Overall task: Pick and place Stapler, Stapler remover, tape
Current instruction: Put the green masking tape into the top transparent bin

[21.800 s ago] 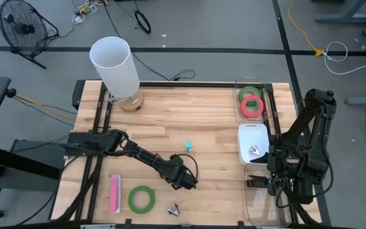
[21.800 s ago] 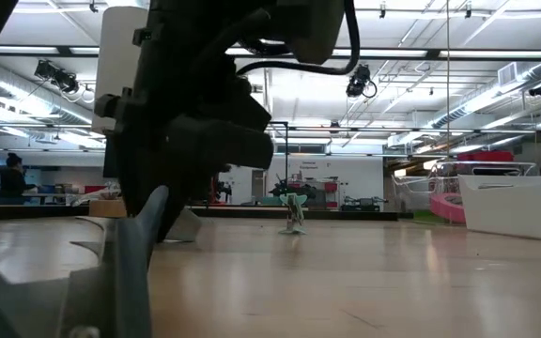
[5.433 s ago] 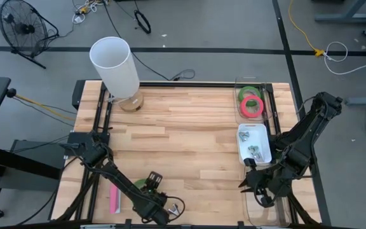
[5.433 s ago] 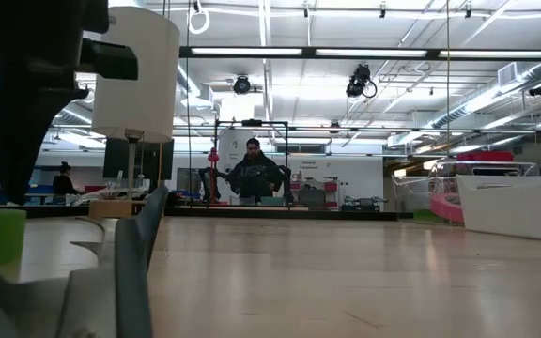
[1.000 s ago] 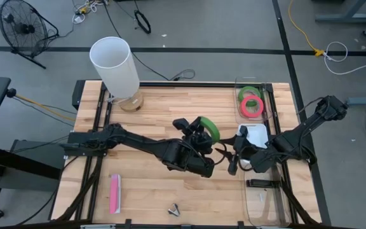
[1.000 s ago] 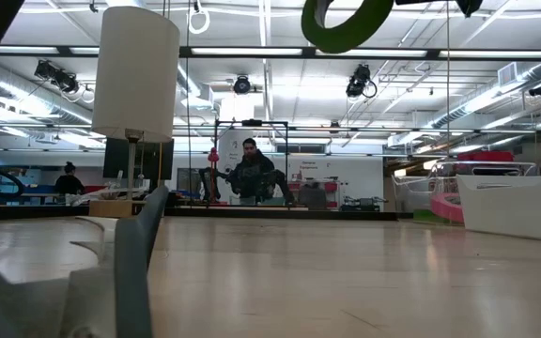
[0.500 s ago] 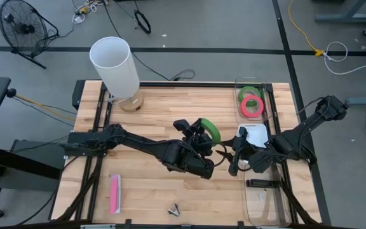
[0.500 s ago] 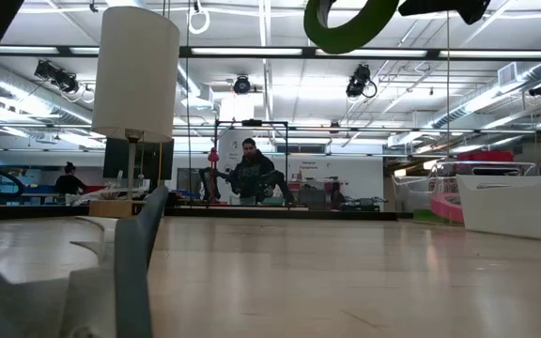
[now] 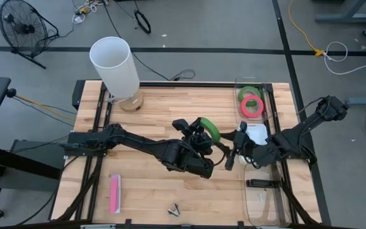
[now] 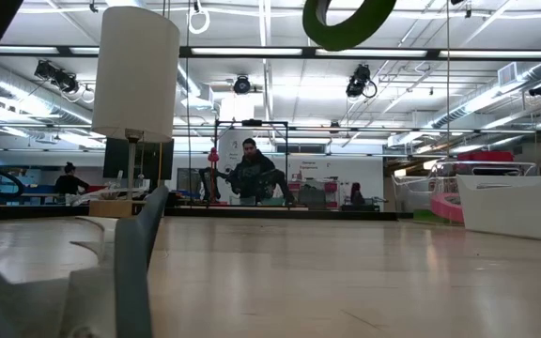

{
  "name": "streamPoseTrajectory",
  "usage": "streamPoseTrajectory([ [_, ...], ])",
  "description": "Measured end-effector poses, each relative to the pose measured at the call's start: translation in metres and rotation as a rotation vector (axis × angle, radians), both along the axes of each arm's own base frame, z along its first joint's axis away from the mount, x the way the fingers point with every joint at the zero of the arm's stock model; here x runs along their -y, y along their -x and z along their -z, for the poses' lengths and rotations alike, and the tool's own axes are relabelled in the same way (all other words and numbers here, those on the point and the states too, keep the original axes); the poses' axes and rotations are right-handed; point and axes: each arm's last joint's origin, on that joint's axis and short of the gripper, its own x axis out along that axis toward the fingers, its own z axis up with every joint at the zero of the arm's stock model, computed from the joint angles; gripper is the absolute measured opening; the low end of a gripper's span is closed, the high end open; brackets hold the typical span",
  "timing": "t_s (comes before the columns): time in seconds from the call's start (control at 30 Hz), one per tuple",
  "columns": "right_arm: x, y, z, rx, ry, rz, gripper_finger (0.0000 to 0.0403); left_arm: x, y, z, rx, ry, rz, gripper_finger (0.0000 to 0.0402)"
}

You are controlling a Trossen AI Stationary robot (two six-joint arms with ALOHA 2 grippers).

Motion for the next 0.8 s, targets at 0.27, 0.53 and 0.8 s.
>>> streamPoseTrajectory([
  [0.27,0.013,-0.008,-0.002,0.025,-0.019,0.052,0.0135,-0.001,0.0,0.0,0.002,0.012,0.002,0.0089],
  [0.53,0.022,-0.008,0.001,-0.025,0.012,0.066,0.0089,-0.002,0.0,0.001,-0.014,0.016,0.006,0.0089],
  [0.8,0.04,0.019,-0.007,-0.1,0.055,0.098,0.0088,0.001,0.006,0.006,-0.079,0.059,0.039,0.0161],
])
